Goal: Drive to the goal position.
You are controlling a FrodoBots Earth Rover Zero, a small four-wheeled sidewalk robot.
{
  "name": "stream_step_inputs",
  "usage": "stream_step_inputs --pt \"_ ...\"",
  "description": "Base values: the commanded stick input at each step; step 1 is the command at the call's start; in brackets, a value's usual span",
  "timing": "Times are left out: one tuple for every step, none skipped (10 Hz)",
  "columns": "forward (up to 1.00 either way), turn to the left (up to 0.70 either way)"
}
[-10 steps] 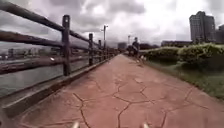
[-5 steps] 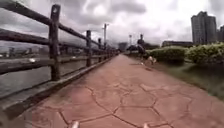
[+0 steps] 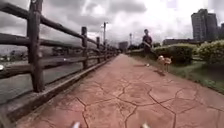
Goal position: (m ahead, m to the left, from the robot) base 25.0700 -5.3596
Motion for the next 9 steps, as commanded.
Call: stream_step_inputs --pt "1.0 0.0" --pt "1.0 0.0" --pt "1.0 0.0" --pt "1.0 0.0" --pt "1.0 0.0" --pt "1.0 0.0" --pt "1.0 -0.1" --pt "1.0 -0.27" --pt "1.0 -0.27"
